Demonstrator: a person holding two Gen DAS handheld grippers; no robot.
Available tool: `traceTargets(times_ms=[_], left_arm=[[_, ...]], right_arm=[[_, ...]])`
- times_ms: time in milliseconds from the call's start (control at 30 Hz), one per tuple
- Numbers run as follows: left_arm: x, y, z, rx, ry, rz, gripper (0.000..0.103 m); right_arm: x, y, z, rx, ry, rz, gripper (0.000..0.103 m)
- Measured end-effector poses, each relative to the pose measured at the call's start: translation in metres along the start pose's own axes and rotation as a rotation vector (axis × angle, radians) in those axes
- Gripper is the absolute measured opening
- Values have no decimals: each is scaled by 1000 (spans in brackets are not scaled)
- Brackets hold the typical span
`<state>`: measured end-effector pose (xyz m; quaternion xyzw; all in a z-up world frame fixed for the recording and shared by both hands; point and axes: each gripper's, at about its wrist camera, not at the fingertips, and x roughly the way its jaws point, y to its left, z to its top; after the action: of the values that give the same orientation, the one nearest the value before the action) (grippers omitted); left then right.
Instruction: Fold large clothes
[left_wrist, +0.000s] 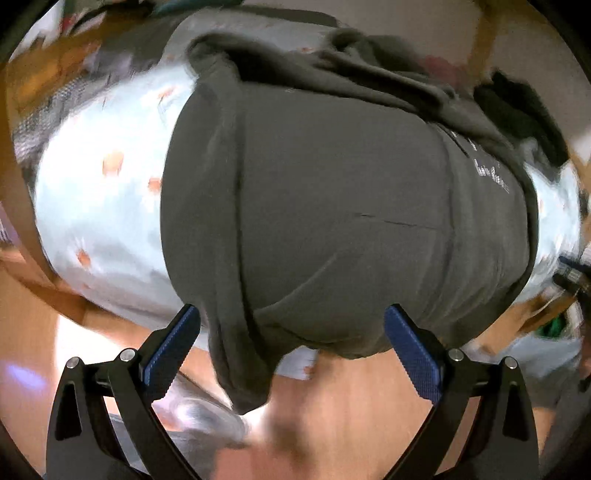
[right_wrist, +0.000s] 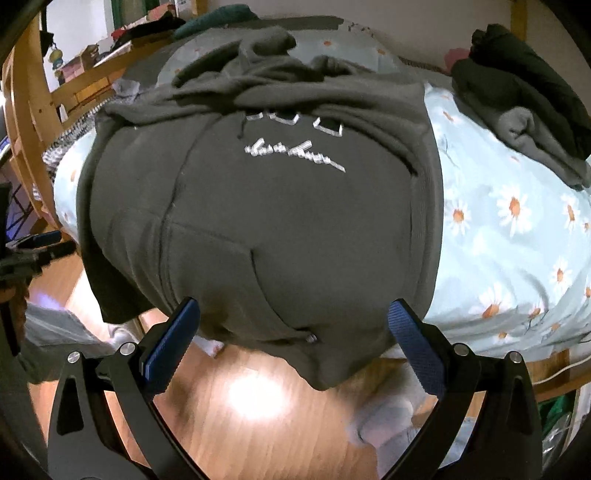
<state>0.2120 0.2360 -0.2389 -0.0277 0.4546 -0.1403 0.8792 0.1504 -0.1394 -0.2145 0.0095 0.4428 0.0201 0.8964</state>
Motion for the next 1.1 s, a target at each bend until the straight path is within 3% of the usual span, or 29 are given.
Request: traceTargets(times_ms=[33, 133, 267, 433, 567, 633, 667, 700, 767, 900, 1100], left_arm=[[5, 12, -2, -67, 8, -54, 98], [14, 29, -7, -147, -15, -102, 98], [40, 43, -20, -133, 48, -19, 98], [87, 64, -43, -295, 163, -59, 98], [116, 67, -53, -291, 212, -50, 98], [126, 75, -59, -337, 291, -86, 98], [133, 79, -61, -387, 343, -124, 93], [133, 80, -62, -412, 343, -151, 61], [132, 81, -63, -423, 351, -191, 22], [112, 74, -56, -409, 352, -260, 12], [54, 51, -40, -319, 316, -355, 10]], right_arm=[[2, -1, -1, -5, -1, 0, 100], [12, -7, -8, -3, -4, 21, 100], [28, -17, -24, 21, 25, 31, 100], [53, -40, -47, 105, 64, 77, 100], [72, -63, -66, 233, 99, 122, 100], [76, -70, -73, 255, 96, 127, 100], [78, -72, -76, 251, 95, 124, 100], [80, -74, -80, 235, 90, 130, 100], [86, -77, -85, 216, 86, 152, 100], [109, -91, -102, 275, 122, 194, 100], [153, -92, -127, 366, 185, 306, 100]])
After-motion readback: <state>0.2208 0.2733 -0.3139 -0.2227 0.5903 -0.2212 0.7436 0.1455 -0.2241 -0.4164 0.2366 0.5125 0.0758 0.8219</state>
